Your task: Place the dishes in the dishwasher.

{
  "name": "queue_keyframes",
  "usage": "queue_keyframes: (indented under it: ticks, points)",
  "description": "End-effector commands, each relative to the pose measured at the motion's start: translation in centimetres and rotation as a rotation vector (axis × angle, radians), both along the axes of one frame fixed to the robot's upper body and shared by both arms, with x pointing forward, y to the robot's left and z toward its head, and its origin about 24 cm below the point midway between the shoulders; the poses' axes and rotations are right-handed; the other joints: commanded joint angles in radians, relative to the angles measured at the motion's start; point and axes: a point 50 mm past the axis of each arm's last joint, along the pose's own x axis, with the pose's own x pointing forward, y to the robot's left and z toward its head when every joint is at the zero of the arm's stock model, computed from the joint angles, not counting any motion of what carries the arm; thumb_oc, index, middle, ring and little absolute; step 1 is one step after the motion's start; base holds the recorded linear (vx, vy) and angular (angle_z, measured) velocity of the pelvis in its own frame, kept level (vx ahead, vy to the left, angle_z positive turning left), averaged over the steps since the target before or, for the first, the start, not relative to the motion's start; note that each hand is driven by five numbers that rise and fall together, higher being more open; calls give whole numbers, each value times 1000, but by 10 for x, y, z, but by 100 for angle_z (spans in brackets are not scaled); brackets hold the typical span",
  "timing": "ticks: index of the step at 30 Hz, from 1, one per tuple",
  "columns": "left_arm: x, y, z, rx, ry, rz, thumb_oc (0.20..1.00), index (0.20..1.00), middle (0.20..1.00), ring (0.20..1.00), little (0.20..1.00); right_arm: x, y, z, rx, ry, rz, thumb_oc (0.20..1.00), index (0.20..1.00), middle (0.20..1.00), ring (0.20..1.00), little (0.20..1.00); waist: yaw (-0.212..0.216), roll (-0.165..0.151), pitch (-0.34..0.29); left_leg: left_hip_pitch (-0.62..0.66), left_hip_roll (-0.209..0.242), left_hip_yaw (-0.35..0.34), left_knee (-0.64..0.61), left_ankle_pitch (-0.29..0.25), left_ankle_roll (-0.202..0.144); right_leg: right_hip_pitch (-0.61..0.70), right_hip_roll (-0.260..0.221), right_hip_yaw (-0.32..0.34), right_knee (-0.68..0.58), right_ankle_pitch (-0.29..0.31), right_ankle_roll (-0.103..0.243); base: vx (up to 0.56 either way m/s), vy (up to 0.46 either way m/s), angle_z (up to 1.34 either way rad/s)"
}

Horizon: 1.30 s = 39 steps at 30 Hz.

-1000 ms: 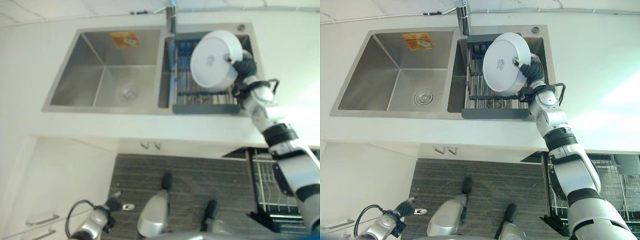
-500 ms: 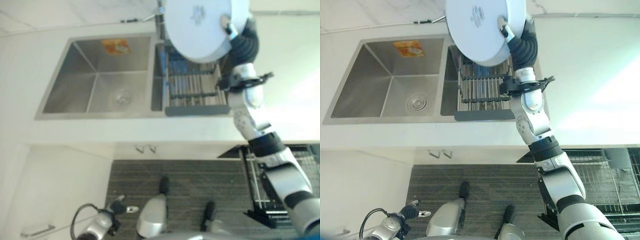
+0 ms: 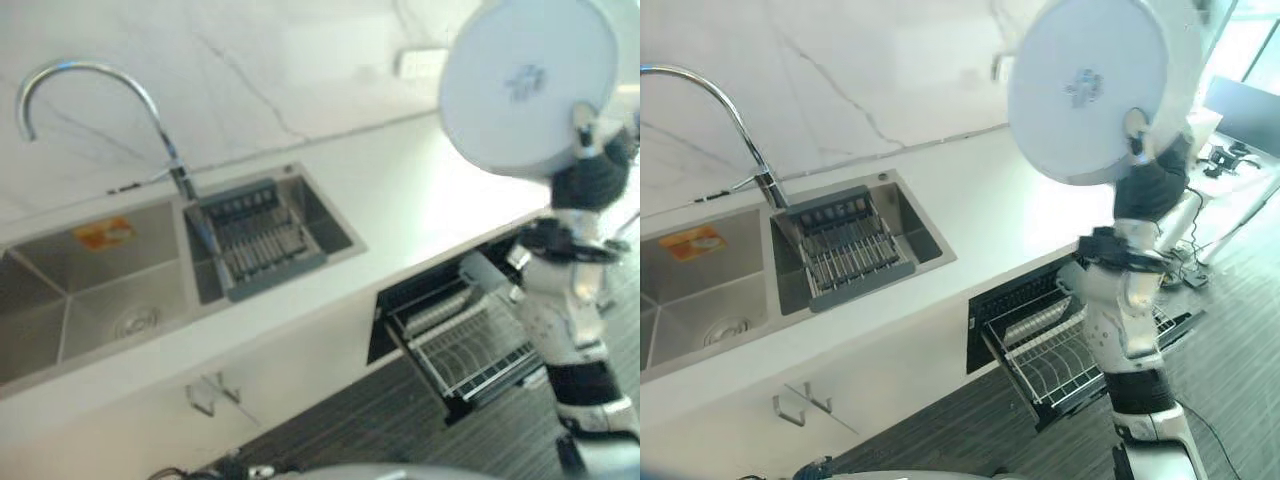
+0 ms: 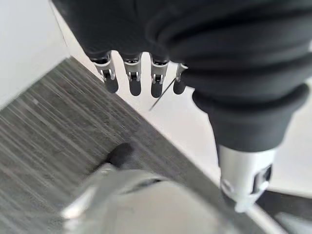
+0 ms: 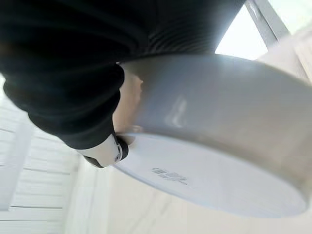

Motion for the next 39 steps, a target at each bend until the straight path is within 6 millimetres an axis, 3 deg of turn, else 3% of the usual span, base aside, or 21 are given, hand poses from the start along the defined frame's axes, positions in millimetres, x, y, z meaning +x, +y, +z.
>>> queue_keyframes:
  ticks: [1,7,12,13,15,16,23,30,36,39]
  points:
    - [2,7,1,51,12,-86,1000,1000,1000,1000,1000,-9,-16,43,44,-240,31,200,200,200,200,200,19,3,26,15,-24,-74,45,-121,57,-22,-40,-50,101,-39,8,14,-98,-33]
    - [10,0,2,24,-17,-117,1000,1000,1000,1000,1000,-15,-46,13,99,-129,-77,200,200,200,200,200,-15,12,28,23,-18,-62,51,-127,57,-34,-36,-31,118,-43,4,-7,-77,-22]
    - [14,-7,2,12,-19,-137,1000,1000,1000,1000,1000,-12,-61,-24,204,21,-198,200,200,200,200,200,-22,22,36,19,-16,-70,47,-122,51,-37,-36,-36,106,-36,4,-7,-57,4]
    - [16,-7,3,15,-17,-141,1000,1000,1000,1000,1000,-9,-63,-39,241,88,-206,200,200,200,200,200,-21,28,47,6,-15,-78,55,-119,49,-46,-37,-39,112,-36,2,-72,-54,2]
    - [21,-5,5,17,-23,-138,1000,1000,1000,1000,1000,-3,-61,-51,259,149,-206,200,200,200,200,200,-14,36,65,-12,-14,-93,63,-114,47,-59,-38,-44,122,-37,-2,-77,-43,3]
    - [22,-4,5,-8,-22,-58,1000,1000,1000,1000,1000,0,-61,-62,287,186,-205,200,200,200,200,200,-7,41,81,-24,-14,-107,67,-107,46,-65,-39,-48,126,-36,-5,-31,-35,4]
    - [43,-7,10,-29,-88,-26,1000,1000,1000,1000,1000,4,-64,-79,366,223,-294,200,200,200,200,200,11,60,136,-91,-15,-146,100,-88,39,-121,-47,-56,171,-39,-14,-64,-7,12]
    - [63,-4,16,-17,-154,-39,1000,1000,1000,1000,1000,8,-63,-113,414,342,-320,200,200,200,200,200,24,71,190,-146,-23,-181,107,-67,39,-164,-47,-60,189,-35,-21,-73,2,7]
    - [74,-1,19,-44,-189,32,1000,1000,1000,1000,1000,15,-61,-147,480,568,-330,200,200,200,200,200,35,73,217,-172,-29,-194,98,-55,41,-185,-45,-64,195,-33,-23,-51,10,8]
    - [78,0,21,-54,-198,63,1000,1000,1000,1000,1000,18,-56,-150,438,622,-336,200,200,200,200,200,41,69,223,-181,-30,-197,99,-51,40,-189,-45,-67,201,-33,-25,-33,3,6]
